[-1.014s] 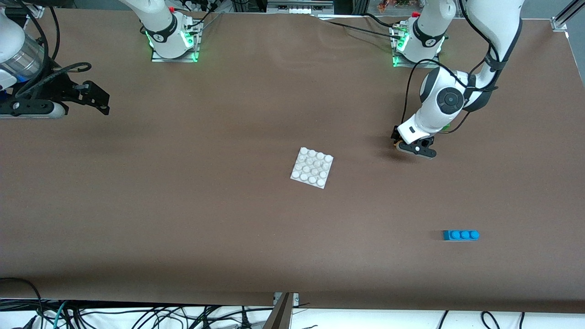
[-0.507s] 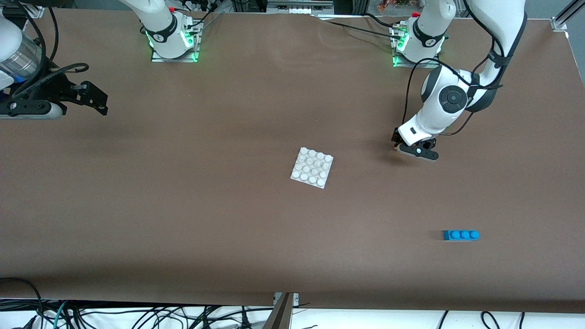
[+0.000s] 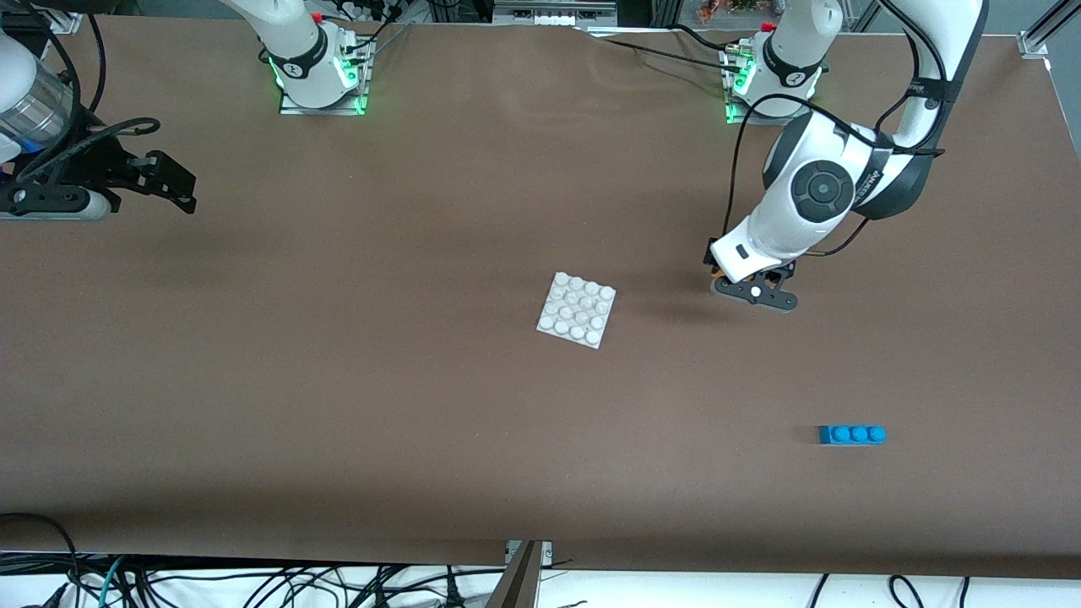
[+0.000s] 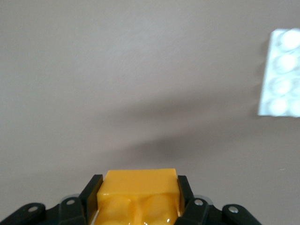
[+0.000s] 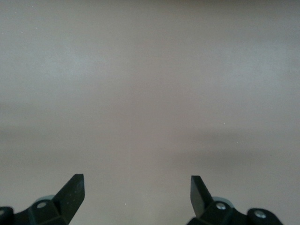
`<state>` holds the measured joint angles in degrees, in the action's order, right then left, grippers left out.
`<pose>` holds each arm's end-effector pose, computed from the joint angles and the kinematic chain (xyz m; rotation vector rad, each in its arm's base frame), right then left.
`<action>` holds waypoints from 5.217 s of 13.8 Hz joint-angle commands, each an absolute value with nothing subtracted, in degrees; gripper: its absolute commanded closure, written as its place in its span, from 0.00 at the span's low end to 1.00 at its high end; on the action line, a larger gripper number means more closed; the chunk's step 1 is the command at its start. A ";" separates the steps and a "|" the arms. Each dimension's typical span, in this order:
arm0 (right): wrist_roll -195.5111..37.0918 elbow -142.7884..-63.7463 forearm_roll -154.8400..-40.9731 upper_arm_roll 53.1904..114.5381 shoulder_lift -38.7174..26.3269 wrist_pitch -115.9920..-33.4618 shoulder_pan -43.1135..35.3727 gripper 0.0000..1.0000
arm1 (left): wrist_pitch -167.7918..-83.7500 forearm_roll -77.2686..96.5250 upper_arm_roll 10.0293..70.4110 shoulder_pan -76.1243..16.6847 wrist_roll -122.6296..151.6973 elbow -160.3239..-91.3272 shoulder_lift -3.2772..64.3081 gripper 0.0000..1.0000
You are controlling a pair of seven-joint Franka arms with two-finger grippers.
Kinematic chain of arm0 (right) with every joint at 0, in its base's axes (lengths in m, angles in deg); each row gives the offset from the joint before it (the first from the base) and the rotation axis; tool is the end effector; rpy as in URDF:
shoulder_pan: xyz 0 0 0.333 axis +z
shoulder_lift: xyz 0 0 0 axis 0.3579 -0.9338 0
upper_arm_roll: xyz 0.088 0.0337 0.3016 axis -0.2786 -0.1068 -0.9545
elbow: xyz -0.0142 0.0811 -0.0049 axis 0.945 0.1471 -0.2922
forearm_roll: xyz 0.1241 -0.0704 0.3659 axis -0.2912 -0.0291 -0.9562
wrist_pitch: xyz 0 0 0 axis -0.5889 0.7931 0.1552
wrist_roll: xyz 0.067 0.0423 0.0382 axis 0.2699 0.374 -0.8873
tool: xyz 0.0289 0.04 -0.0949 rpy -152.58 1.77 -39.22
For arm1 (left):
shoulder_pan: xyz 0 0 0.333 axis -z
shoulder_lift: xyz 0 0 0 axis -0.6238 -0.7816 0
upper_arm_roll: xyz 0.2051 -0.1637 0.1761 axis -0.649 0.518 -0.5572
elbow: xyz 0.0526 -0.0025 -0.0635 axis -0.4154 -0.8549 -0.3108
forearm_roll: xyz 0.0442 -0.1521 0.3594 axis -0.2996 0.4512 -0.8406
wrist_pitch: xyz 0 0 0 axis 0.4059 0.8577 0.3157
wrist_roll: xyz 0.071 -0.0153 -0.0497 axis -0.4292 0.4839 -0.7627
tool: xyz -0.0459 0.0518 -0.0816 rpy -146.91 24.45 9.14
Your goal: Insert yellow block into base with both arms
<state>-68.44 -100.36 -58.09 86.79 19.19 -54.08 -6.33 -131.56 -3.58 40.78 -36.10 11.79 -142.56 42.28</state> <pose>0.5479 0.0539 0.6009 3.0974 0.0202 0.0254 0.5396 -0.2020 0.3252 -3.0991 0.3895 0.1816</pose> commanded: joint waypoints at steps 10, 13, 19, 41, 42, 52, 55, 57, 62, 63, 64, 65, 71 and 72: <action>-70.31 -99.34 -58.42 87.99 18.32 -54.12 -7.17 0.00 | -125.32 -4.46 40.09 -17.95 -7.31 -115.77 20.91 0.74; -70.31 -99.26 -58.42 88.00 18.32 -54.12 -7.08 0.00 | -126.38 -9.71 40.09 -14.52 -7.93 -113.57 17.03 0.74; -70.31 -99.26 -58.42 88.00 18.32 -54.29 -7.08 0.00 | -132.80 -13.68 40.09 -13.46 -10.57 -113.56 13.34 0.77; -70.31 -99.26 -58.51 88.00 18.32 -54.38 -7.08 0.00 | -138.51 -16.85 40.00 -13.02 -10.57 -113.74 10.52 0.76; -70.22 -99.26 -58.51 88.00 18.32 -54.38 -7.08 0.00 | -138.51 -16.85 40.00 -12.93 -10.57 -113.83 10.61 0.76; -70.22 -99.26 -58.51 88.00 18.32 -54.38 -7.08 0.00 | -137.72 -15.98 40.09 -13.54 -10.66 -113.56 12.10 0.00; -70.31 -99.26 -58.51 88.00 18.32 -54.38 -7.08 0.00 | -131.25 -15.63 40.26 -14.07 -10.66 -113.39 16.83 0.00; -70.31 -99.26 -58.51 88.00 18.32 -54.38 -7.08 0.00 | -125.09 -13.09 40.26 -15.21 -10.57 -113.39 21.75 0.00; -70.22 -99.26 -58.60 88.00 18.32 -54.38 -6.99 0.00 | -112.96 -7.55 40.26 -23.46 -9.78 -113.21 34.49 0.00; -70.22 -99.26 -58.60 88.00 18.32 -54.38 -7.08 0.00 | -110.50 -7.10 40.26 -25.48 -9.60 -113.21 36.69 0.00; -70.22 -99.26 -58.60 88.00 18.32 -54.38 -7.08 0.00 | -108.12 -7.10 40.18 -26.72 -9.25 -113.13 38.80 0.00; -70.22 -99.26 -58.60 88.00 18.32 -54.38 -7.08 0.00 | -106.45 -7.10 40.00 -27.95 -7.77 -113.12 40.56 0.00; -70.22 -99.26 -58.60 88.00 18.32 -54.38 -6.99 0.00 | -100.91 1.07 37.73 -41.66 14.87 -114.18 50.41 0.00; -70.22 -99.26 -58.60 88.00 18.32 -54.38 -6.99 0.00 | -100.28 1.16 34.23 -41.32 17.18 -114.53 52.08 0.00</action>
